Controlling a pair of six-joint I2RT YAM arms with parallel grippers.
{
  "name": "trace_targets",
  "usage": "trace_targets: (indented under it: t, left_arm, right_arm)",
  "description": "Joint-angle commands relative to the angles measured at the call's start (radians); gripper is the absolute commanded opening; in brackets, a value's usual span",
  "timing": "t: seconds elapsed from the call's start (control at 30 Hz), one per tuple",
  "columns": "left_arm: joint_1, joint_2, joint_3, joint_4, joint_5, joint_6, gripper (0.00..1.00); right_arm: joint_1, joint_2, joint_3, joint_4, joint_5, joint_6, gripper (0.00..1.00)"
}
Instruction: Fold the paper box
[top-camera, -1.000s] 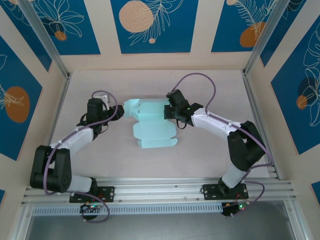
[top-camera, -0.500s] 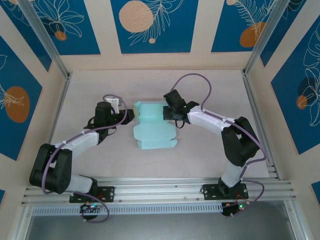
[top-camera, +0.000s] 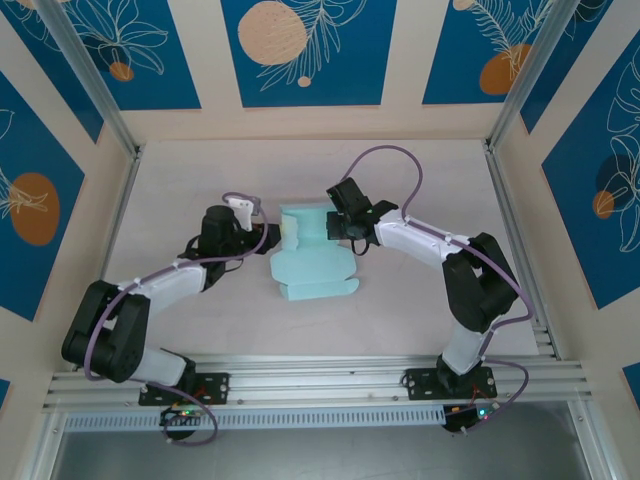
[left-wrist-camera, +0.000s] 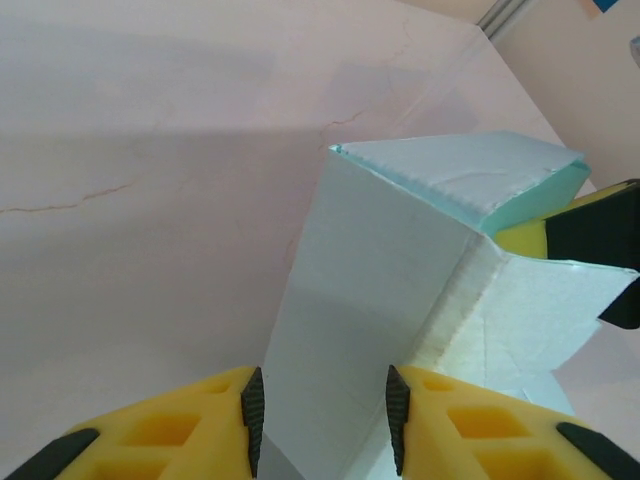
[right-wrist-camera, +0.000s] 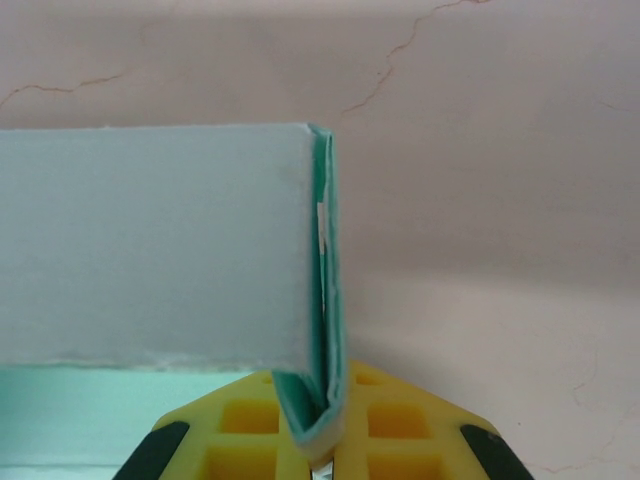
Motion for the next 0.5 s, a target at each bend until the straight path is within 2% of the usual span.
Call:
trace_targets:
  t: [0.0,0.23,0.47]
  left_arm:
    - [-0.024,-0.030,-0.020,-0.028,0.050,0.058,0.39]
    - [-0.024,-0.068,-0.020,-0.102,0.049,0.124,0.43]
    - [-0.024,-0.042,0.009,-0.110,0.011,0.150,0.37]
  right_arm:
    - [0.000,0.010,0.033,0.016,-0.013,0.009,0.00]
    - [-0.001,0.018,0.045,0.012,-0.017,0.002,0.00]
    - [0.003,0.016,0.044,0.019,-0.030,-0.003,0.00]
